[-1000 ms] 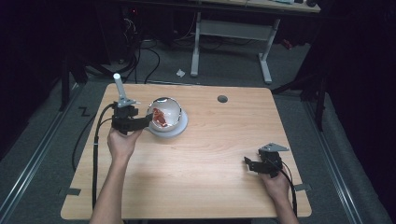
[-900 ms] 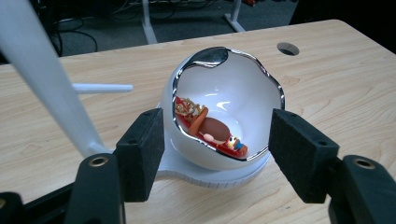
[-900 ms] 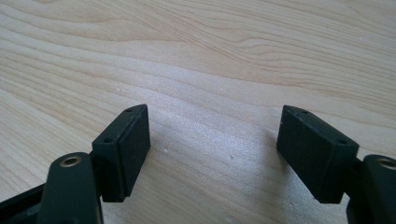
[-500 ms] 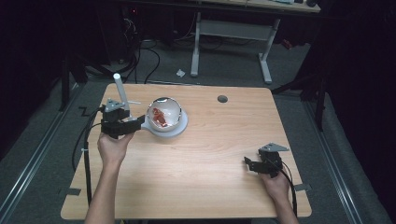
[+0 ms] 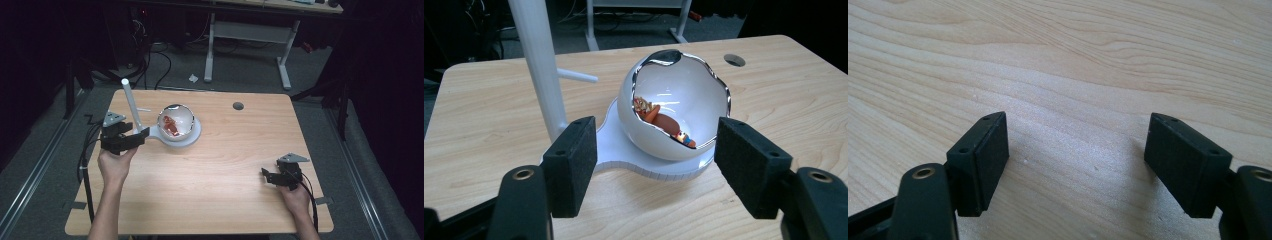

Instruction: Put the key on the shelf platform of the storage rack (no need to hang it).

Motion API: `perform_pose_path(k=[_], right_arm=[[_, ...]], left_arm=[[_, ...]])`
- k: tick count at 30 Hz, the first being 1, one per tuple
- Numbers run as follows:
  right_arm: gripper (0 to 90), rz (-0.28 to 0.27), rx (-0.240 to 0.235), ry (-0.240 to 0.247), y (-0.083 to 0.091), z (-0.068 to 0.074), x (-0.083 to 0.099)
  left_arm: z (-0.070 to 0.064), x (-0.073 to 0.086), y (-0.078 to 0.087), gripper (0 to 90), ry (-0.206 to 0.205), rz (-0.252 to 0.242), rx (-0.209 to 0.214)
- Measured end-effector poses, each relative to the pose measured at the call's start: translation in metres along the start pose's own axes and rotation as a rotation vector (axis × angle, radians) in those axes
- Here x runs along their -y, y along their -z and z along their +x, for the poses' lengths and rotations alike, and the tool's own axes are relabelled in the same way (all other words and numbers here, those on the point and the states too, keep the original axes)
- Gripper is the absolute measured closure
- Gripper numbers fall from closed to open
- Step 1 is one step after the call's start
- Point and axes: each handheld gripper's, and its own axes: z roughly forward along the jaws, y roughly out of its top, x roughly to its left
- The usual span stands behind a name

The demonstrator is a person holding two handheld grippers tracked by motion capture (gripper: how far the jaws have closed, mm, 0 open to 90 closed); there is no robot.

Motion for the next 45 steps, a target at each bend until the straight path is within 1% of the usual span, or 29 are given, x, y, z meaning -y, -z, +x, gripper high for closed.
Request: perform_pose_path(k=[4,6,12,15,21,28,31,35,38,45], right_arm=[[25.7,0.000,0.000,0.000,0.000,0.000,0.000],[25.7,0.000,0.000,0.000,0.000,0.000,0.000],[25.7,0.000,0.000,0.000,0.000,0.000,0.000],[25.7,0.000,0.000,0.000,0.000,0.000,0.000],[25.7,0.000,0.000,0.000,0.000,0.000,0.000],[25.8,0.000,0.001,0.000,0.000,0.000,0.000],[25.7,0.000,0.001,-0.001,0.000,0.000,0.000],[25.7,0.000,0.001,0.000,0.000,0.000,0.000],[25.7,0.000,0.001,0.000,0.000,0.000,0.000],[25.7,0.000,0.001,0.000,0.000,0.000,0.000]], left_arm=[[0.002,0.002,0.003,33.5,0.003,-0.001,-0.003],[0.002,0.004,0.005,33.4,0.010,-0.009,-0.001],[0.002,0.009,0.010,33.2,0.011,-0.005,-0.002],[0.001,0.012,0.013,33.1,0.016,-0.015,0.003],[0.002,0.017,0.018,32.7,0.018,-0.008,-0.002],[0.002,0.023,0.023,32.5,0.030,-0.021,0.004],[0.002,0.025,0.024,32.4,0.032,-0.022,0.004],[0.001,0.029,0.026,32.4,0.038,-0.035,0.010],[0.000,0.033,0.027,32.3,0.043,-0.030,0.014],[-0.003,0.039,0.027,31.9,0.049,-0.037,0.024]])
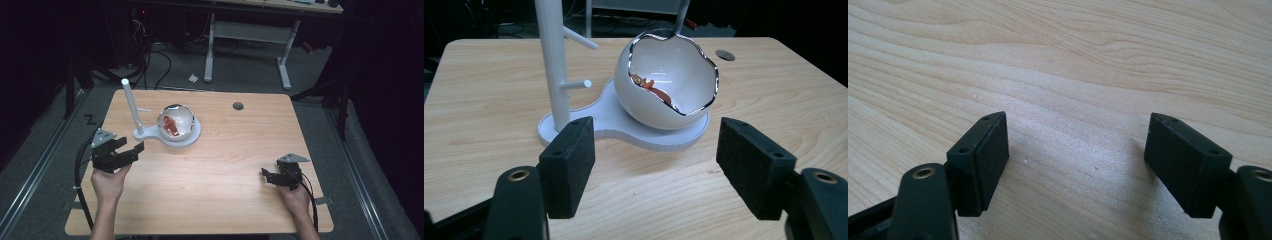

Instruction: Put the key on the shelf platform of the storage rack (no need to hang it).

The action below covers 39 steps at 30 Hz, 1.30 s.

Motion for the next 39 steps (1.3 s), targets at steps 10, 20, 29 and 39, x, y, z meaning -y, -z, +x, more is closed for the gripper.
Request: perform_pose_path(k=[10,20,29,39], right_arm=[[25.7,0.001,0.000,-0.001,0.000,0.000,0.000],[25.8,0.000,0.000,0.000,0.000,0.000,0.000],[25.8,0.001,0.000,-0.001,0.000,0.000,0.000],[25.7,0.001,0.000,-0.001,0.000,0.000,0.000]], left_arm=[[-0.004,0.006,0.001,31.6,0.006,-0.006,0.008],[-0.010,0.018,-0.004,31.6,0.020,0.008,0.029],[-0.013,0.024,-0.009,31.6,0.027,0.012,0.049],[-0.022,0.028,-0.021,31.5,0.018,0.033,0.070]])
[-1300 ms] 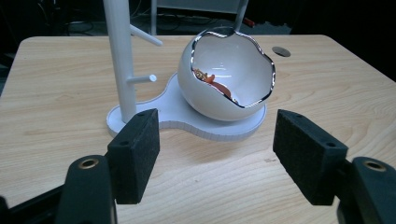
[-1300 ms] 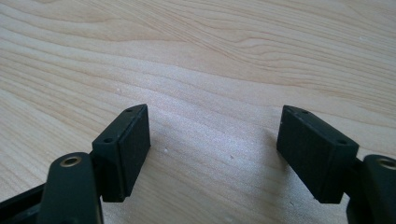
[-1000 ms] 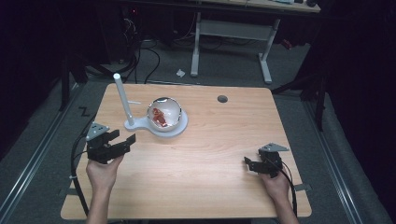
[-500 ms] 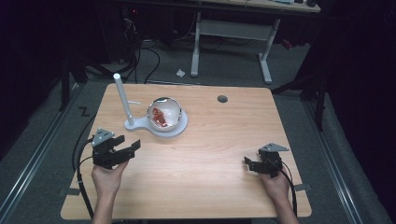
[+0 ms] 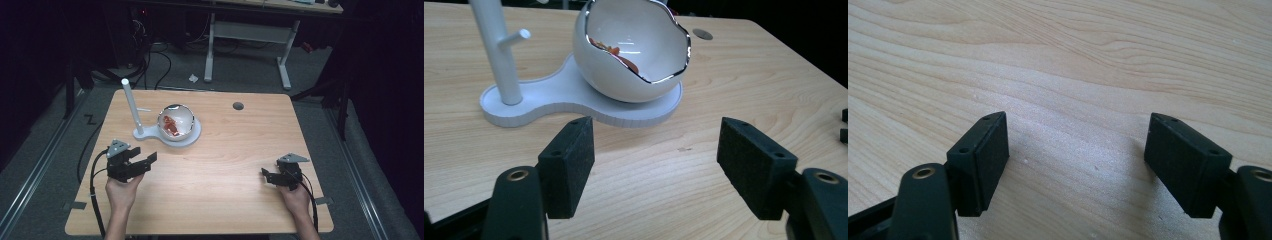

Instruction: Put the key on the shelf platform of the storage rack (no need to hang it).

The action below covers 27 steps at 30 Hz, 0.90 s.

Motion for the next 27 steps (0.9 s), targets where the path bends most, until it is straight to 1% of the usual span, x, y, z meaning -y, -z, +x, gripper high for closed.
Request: perform_pose_path(k=[2,17,21,26,27], right_arm=[[25.8,-0.001,0.000,0.001,0.000,0.000,0.000],[25.7,0.000,-0.001,0.000,0.000,0.000,0.000],[25.8,0.000,0.000,0.000,0.000,0.000,0.000],[25.7,0.000,-0.001,0.000,0.000,0.000,0.000],[25.7,0.000,-0.001,0.001,0.000,0.000,0.000]], left_arm=[[-0.003,0.001,-0.005,31.5,-0.009,0.018,0.007],[-0.015,0.009,-0.025,31.5,-0.010,0.042,0.048],[-0.017,0.013,-0.029,31.6,-0.002,0.052,0.057],[-0.016,0.016,-0.031,31.5,0.014,0.046,0.060],[-0.017,0.017,-0.031,31.5,0.011,0.049,0.056]])
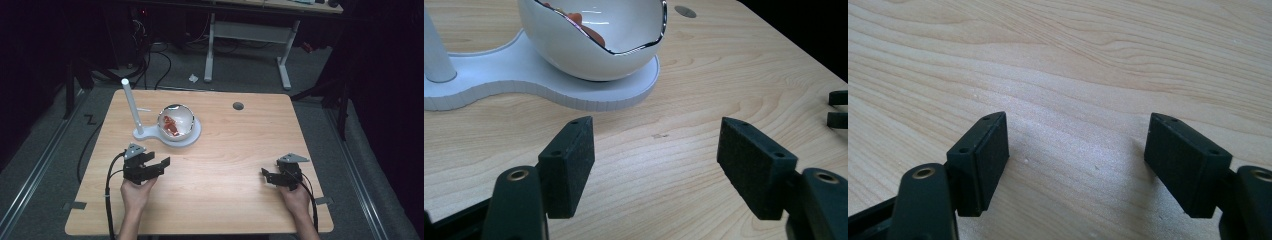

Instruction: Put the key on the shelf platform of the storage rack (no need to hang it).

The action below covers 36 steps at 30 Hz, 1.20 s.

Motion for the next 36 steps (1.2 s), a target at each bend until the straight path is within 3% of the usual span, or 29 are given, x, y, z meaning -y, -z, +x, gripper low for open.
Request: perform_pose_path(k=[10,25,31,36], right_arm=[[25.7,0.000,0.000,0.000,0.000,0.000,0.000],[25.7,0.000,-0.001,0.002,0.000,0.000,0.000],[25.7,0.000,-0.002,0.001,0.000,0.000,0.000],[25.7,0.000,-0.002,0.001,0.000,0.000,0.000]], left_arm=[[0.000,0.009,-0.009,31.6,0.025,0.007,0.012],[-0.004,0.027,-0.030,31.8,0.017,0.061,-0.014],[-0.007,0.033,-0.037,32.1,0.007,0.059,-0.043],[-0.010,0.037,-0.044,32.3,-0.034,0.066,-0.094]])
